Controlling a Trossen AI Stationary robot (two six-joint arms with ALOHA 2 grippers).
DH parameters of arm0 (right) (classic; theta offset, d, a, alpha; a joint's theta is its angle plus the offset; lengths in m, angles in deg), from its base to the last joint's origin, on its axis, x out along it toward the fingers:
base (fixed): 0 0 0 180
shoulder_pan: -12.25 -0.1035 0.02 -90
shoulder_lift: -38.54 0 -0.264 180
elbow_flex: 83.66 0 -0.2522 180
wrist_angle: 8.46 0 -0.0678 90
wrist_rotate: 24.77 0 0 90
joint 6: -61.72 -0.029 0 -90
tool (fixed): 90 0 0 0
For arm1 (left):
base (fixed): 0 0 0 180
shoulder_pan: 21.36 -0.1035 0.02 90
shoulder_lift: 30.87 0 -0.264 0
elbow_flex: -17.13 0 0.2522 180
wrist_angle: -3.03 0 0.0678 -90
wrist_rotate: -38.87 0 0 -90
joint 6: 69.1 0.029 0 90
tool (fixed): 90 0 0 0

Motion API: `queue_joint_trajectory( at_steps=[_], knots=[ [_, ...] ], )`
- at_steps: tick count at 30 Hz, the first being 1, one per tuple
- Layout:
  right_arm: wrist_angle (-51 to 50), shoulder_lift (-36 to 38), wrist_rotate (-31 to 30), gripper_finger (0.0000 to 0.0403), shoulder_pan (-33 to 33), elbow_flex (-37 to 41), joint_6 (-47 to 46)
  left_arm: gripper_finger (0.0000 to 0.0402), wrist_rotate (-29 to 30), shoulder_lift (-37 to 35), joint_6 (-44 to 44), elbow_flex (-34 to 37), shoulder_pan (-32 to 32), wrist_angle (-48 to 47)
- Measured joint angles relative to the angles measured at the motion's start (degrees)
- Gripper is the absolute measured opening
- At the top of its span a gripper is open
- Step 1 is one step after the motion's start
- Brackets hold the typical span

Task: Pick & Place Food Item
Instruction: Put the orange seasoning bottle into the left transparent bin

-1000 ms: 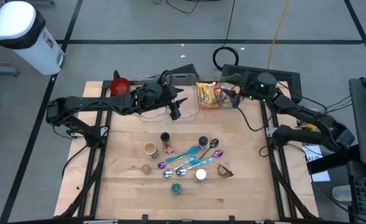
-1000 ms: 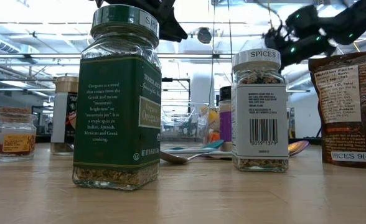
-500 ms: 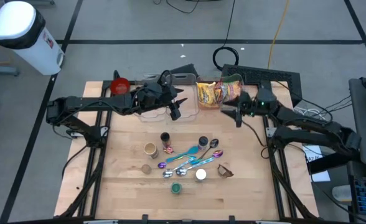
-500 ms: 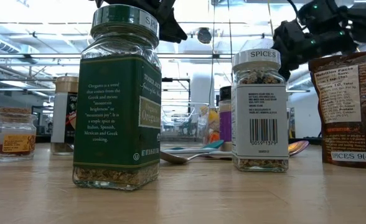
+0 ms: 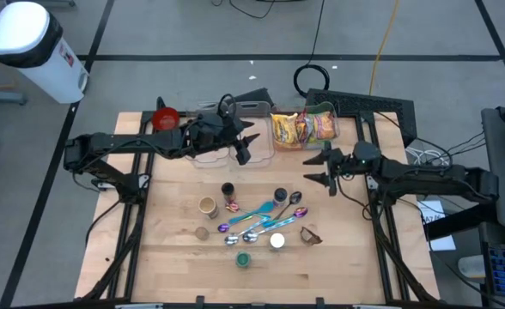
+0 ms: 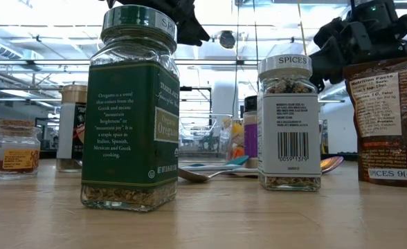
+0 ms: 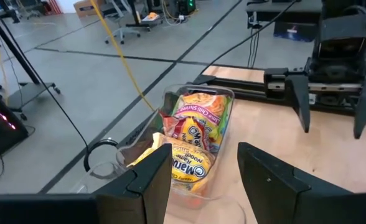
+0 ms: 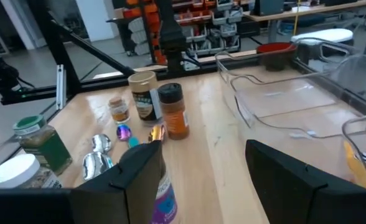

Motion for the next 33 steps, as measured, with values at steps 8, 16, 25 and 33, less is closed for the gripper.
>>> queue_joint_trajectory(
  at_steps=[8,16,25,33],
  knots=[
    [-5.55,6.79,0.01,0.0224,0.04,0.0,-0.08,0.0191,0.0,0.0,-1.55,0.0,0.0,-0.04],
    [-9.05,14.43,0.02,0.0224,0.07,-0.02,-0.08,0.0191,0.0,0.0,-1.55,0.0,0.0,-0.24],
    [-16.01,22.2,0.02,0.0224,0.07,-0.05,0.33,0.0191,-0.02,0.0,-1.55,0.0,0.0,-0.58],
    [-19.03,26.43,0.02,0.0224,0.07,-0.09,0.35,0.0191,-0.04,0.0,-2.95,0.0,0.02,-0.56]
  ],
)
